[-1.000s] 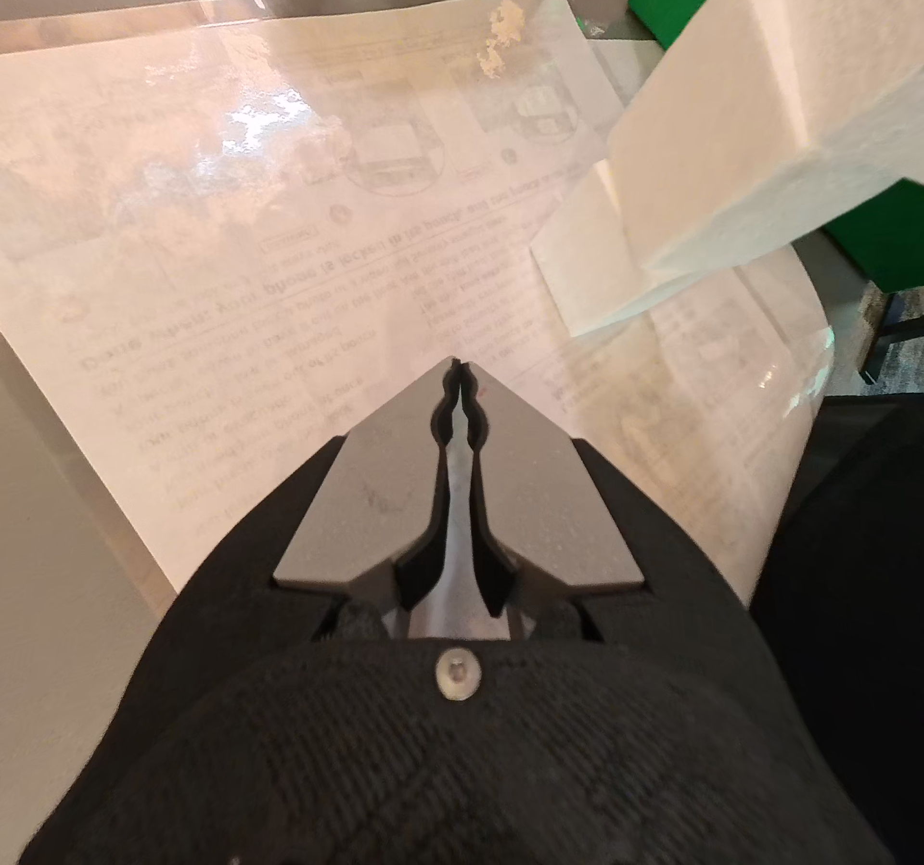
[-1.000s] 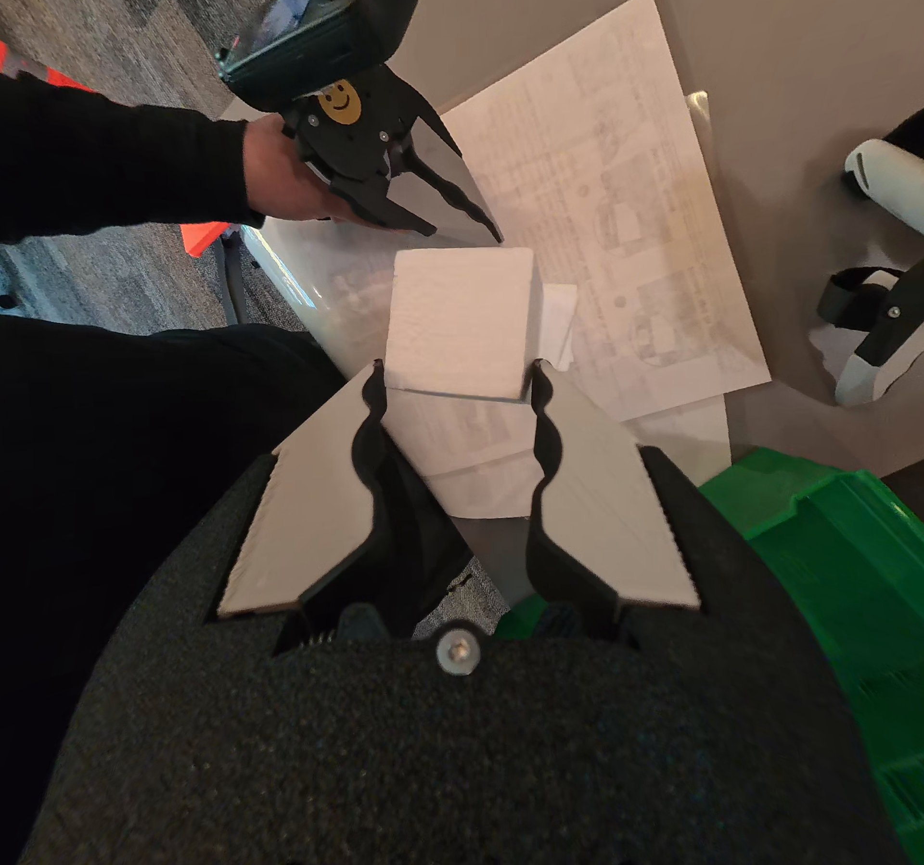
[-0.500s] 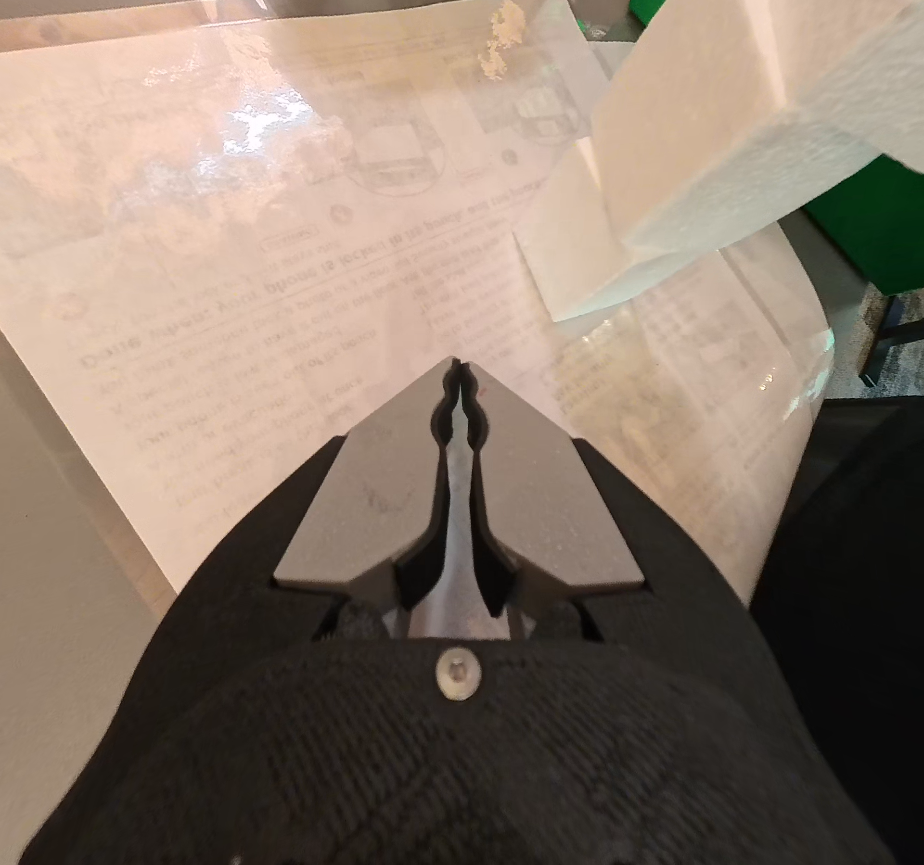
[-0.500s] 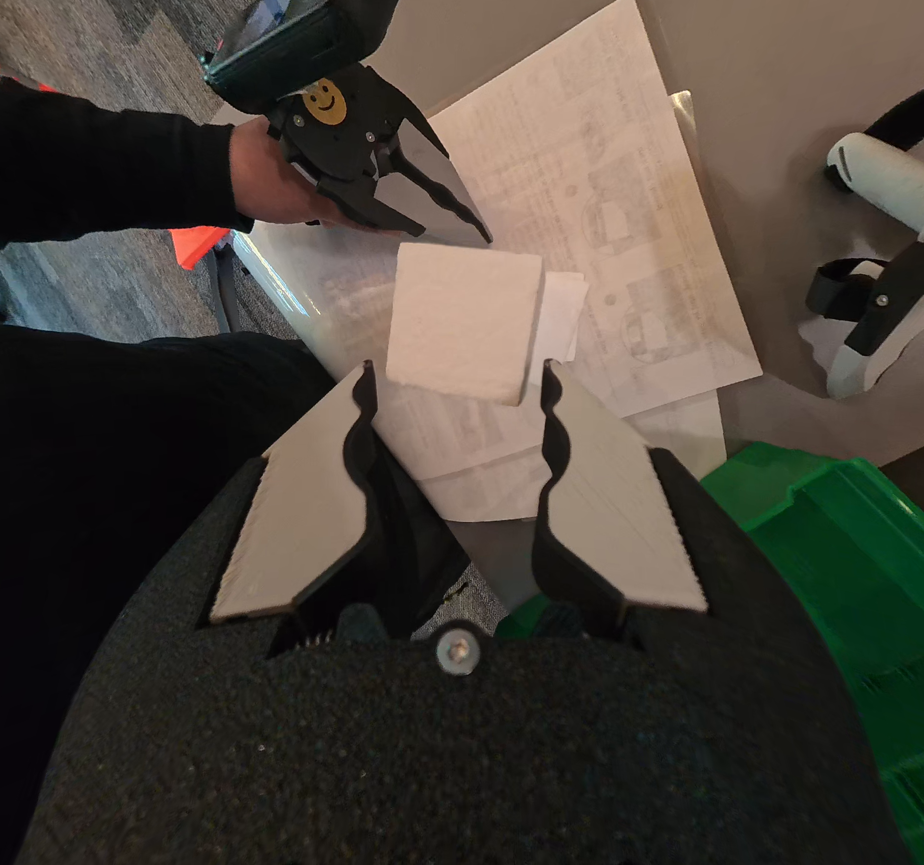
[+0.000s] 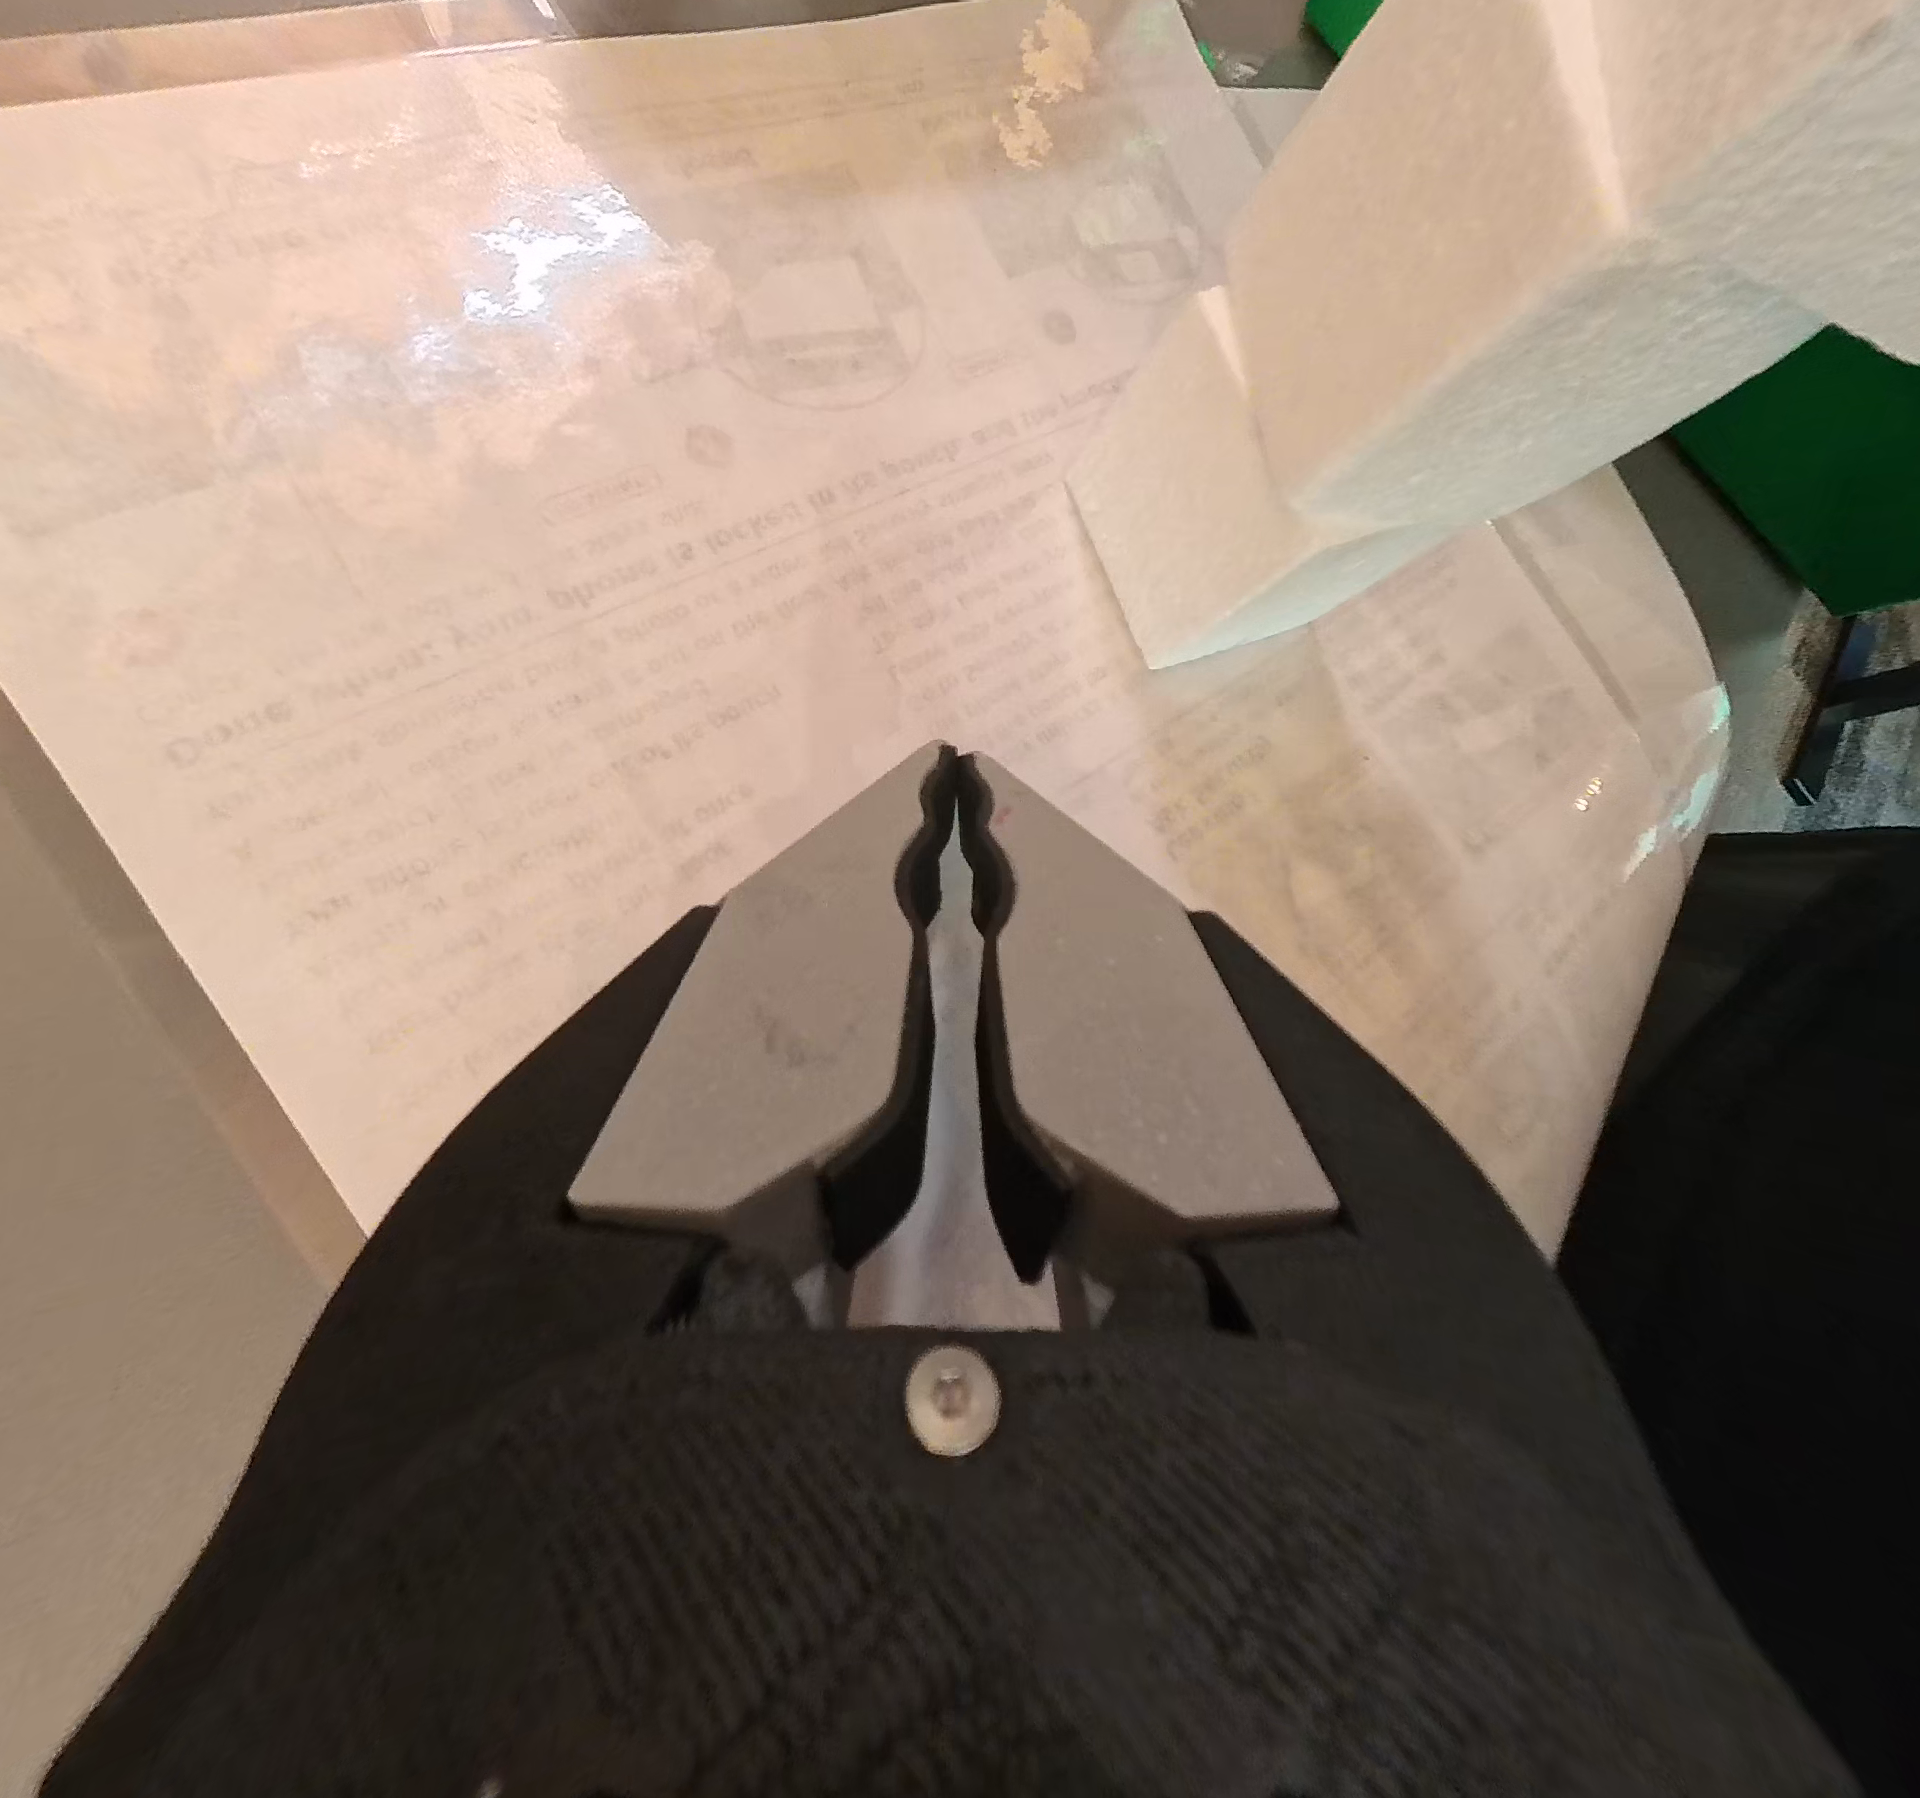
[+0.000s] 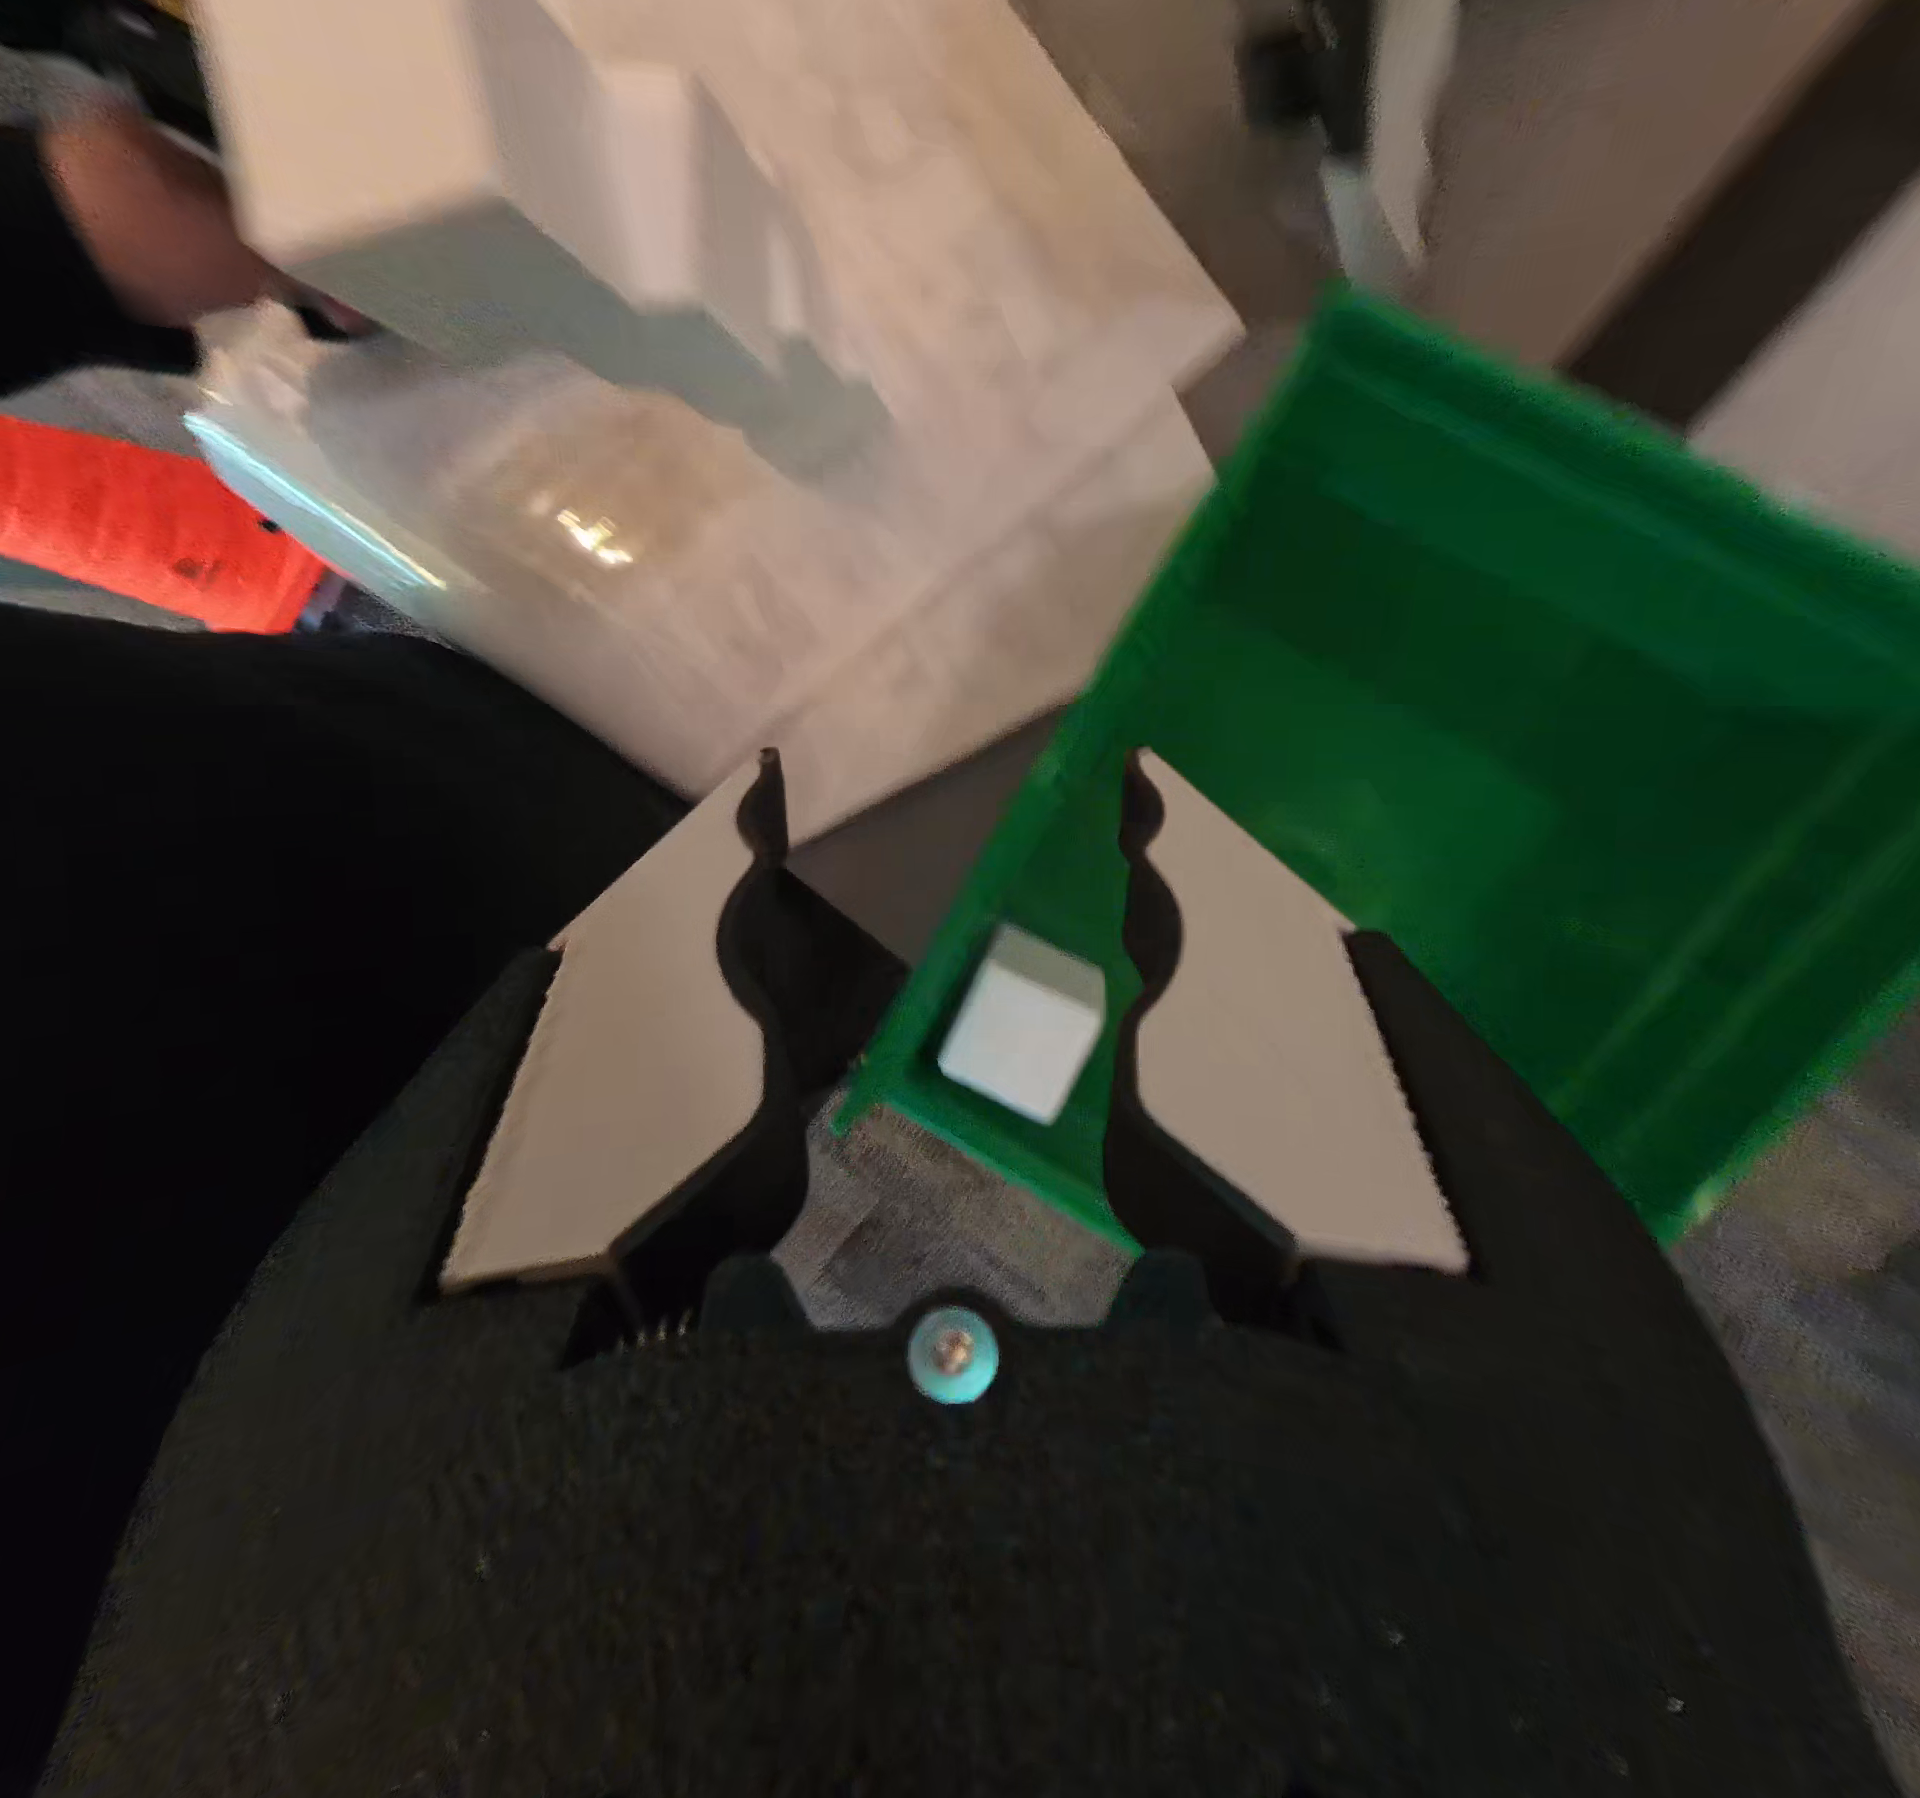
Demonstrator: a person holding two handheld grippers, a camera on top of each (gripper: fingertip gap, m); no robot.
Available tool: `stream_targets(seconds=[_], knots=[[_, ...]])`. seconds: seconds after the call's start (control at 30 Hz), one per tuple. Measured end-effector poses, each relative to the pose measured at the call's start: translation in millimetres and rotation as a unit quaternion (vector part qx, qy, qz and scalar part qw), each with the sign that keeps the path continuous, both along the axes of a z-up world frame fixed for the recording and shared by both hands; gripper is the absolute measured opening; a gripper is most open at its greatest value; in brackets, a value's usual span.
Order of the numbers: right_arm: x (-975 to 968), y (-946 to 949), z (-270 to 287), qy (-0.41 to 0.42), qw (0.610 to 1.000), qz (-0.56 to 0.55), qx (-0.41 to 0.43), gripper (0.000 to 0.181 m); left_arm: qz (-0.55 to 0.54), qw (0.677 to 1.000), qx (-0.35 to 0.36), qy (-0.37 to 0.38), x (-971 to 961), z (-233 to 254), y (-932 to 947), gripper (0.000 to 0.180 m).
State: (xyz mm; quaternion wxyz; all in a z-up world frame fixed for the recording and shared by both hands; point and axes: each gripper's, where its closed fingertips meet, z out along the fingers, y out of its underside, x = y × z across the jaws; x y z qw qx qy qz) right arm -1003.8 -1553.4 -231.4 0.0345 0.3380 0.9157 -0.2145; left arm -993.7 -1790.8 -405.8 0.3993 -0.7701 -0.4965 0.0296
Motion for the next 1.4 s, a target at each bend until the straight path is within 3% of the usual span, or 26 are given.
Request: stream_targets(seconds=[0.23,0.43,0.67,0.93,1.03,1.2,1.4], knots=[[46,87,-87,-0.098,0.99,0.003,0.1,0.07,-0.002,1.0,-0.005,-0.003,0,0,0,0.0],[62,82,-132,-0.134,0.982,0.036,0.127,0.072,-0.003,1.0,-0.014,-0.007,0,0,0,0.0],[12,99,-127,-0.065,0.987,-0.019,0.149,0.065,0.0,1.0,-0.016,-0.01,0,0,0,0.0],[19,103,-139,-0.113,0.981,-0.086,0.129,0.076,0.007,1.0,-0.011,-0.008,0,0,0,0.0],[22,102,-150,-0.12,0.98,-0.088,0.133,0.057,0.005,1.0,-0.012,-0.009,0,0,0,0.0],[2,98,-107,-0.084,0.985,-0.102,0.114,0.056,0.002,1.0,-0.015,-0.007,0,0,0,0.0],[-26,13,32,0.009,1.0,-0.016,0.013,0.056,0.005,1.0,-0.01,-0.003,0,0,0,0.0]])
